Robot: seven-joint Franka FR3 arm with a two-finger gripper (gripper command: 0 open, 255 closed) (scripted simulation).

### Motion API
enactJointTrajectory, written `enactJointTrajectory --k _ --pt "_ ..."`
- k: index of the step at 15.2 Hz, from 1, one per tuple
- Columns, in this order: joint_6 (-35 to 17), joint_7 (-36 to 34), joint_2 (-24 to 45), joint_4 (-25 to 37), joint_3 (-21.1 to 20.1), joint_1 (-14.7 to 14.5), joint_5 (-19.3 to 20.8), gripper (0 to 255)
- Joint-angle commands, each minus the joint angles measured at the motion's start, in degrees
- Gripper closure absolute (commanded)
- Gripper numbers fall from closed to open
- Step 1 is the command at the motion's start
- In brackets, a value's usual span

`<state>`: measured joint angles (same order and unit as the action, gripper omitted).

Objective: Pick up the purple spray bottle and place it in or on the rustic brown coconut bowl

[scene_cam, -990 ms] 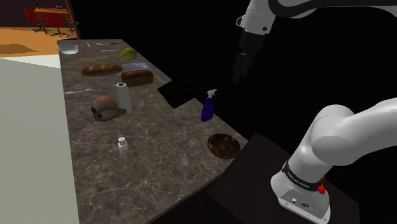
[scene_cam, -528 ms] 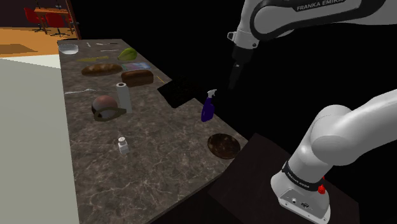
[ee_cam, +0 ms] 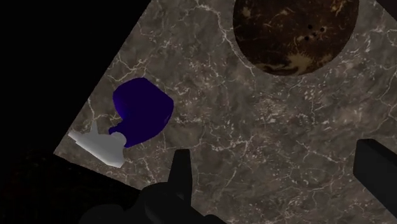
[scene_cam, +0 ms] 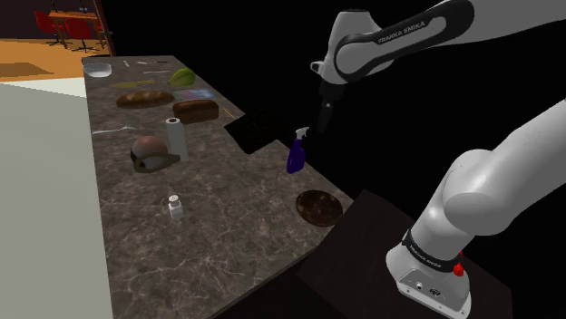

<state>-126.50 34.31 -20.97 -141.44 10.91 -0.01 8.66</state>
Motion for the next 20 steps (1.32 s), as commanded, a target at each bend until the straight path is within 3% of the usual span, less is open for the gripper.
enactJointTrajectory --k 1,9,15,20 --pt "-3.6 3.8 4.2 1.4 1.5 -0.1 0.6 0" --pt "-14.8 19.0 21.9 10.7 5.1 -0.2 -1.3 0" --pt "-20.0 30.4 35.2 20.9 4.4 1.7 -5.0 0" --pt "-22.9 31.1 38.6 21.4 3.9 2.5 -6.1 0"
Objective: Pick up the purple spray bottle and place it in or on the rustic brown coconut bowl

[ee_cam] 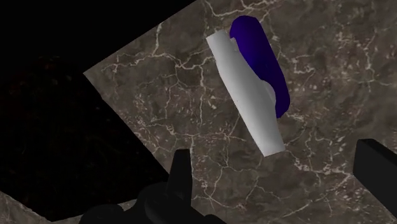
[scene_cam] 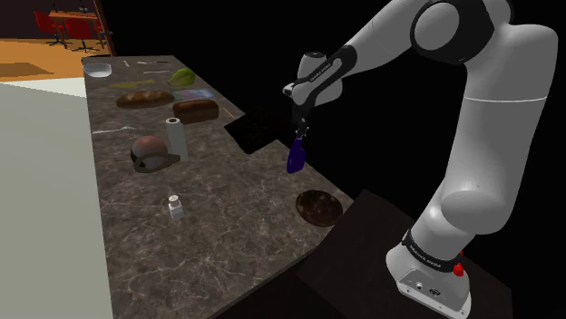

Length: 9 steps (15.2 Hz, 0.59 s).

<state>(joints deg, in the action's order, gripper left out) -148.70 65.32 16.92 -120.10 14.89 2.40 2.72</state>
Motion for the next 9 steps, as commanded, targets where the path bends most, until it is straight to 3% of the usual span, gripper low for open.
enactJointTrajectory --k 1,9 --pt "-1.3 0.3 1.4 0.2 -0.2 0.3 -0.4 0" --pt "-2.1 0.5 2.5 0.4 -0.4 0.5 -0.8 0"
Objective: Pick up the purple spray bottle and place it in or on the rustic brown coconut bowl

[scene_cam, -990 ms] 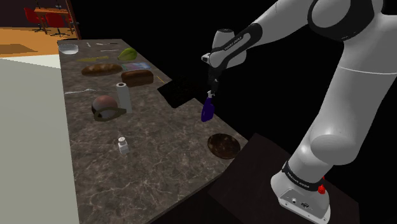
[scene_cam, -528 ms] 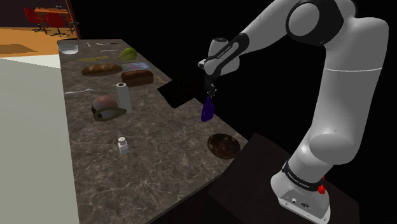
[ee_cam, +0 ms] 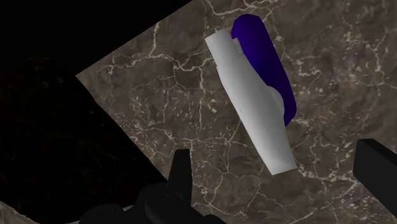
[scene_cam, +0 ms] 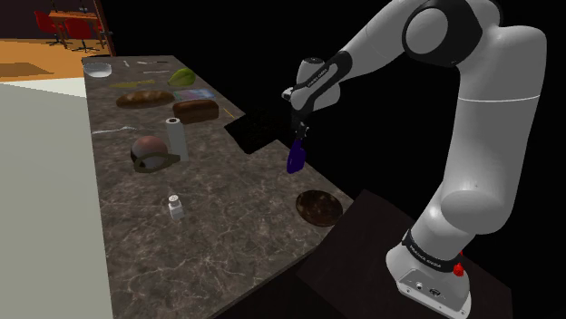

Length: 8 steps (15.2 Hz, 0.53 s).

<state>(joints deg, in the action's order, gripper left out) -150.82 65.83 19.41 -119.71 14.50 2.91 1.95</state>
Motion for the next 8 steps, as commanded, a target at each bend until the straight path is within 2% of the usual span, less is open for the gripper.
enactJointTrajectory --k 1,2,3,8 --pt "0.0 0.0 0.0 0.0 0.0 0.0 0.0 0" --pt "0.0 0.0 0.0 0.0 0.0 0.0 0.0 0" --pt "0.0 0.0 0.0 0.0 0.0 0.0 0.0 255" --pt "0.0 0.0 0.0 0.0 0.0 0.0 0.0 255"
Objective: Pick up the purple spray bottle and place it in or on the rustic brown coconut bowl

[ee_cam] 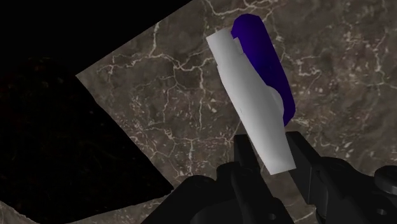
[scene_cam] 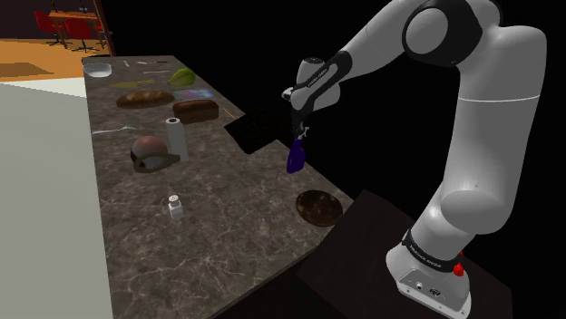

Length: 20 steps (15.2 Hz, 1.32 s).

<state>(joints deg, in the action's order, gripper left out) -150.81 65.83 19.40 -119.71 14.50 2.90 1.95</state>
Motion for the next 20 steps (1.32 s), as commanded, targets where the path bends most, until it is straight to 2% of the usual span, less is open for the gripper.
enactJointTrajectory --k 1,4,20 --pt "0.0 0.0 0.0 0.0 0.0 0.0 0.0 255" --pt "0.0 0.0 0.0 0.0 0.0 0.0 0.0 255" --pt "10.7 -0.5 -7.8 3.1 0.9 -0.9 2.0 255"
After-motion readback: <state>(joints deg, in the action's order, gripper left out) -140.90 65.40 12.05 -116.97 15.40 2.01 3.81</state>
